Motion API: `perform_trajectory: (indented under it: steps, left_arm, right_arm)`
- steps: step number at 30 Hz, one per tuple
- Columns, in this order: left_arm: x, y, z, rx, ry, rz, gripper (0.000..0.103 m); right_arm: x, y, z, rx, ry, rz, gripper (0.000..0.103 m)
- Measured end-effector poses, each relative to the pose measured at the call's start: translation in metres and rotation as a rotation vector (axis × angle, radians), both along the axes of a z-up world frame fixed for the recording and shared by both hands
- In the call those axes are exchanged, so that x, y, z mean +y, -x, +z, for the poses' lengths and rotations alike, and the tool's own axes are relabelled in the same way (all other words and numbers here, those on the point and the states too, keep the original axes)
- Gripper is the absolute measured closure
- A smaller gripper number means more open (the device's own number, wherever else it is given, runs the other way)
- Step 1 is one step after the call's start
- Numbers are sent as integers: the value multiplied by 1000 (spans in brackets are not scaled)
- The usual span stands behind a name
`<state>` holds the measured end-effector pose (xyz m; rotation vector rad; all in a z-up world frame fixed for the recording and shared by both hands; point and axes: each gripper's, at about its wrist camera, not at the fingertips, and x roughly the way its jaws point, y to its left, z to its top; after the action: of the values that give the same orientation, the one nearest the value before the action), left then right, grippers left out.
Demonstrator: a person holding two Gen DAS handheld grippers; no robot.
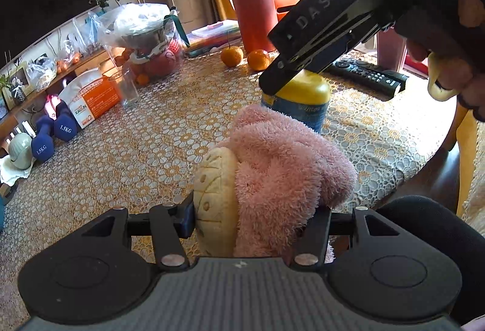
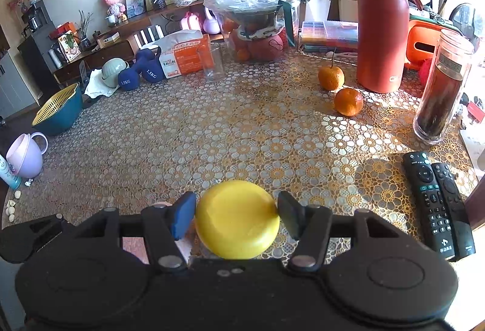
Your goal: Organize objects
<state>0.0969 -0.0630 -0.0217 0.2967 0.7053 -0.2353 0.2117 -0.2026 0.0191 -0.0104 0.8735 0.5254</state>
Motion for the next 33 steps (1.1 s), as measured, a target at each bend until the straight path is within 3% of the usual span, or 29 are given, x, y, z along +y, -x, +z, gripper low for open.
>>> perform_trajectory:
  steps: [7,23,33]
  left_arm:
    - [-23,-11,10,-54,-11,-28,49]
    - [-6,-69,-38,46,-115,67,49]
    - [18,-31,-23,30,-82,63,49]
  right_arm:
    - [-2,4,3,24,-30,-35,47]
    - [-12,0,0,47,-81,-53,47]
    - [-17,-1,0,57,-95,-62,47]
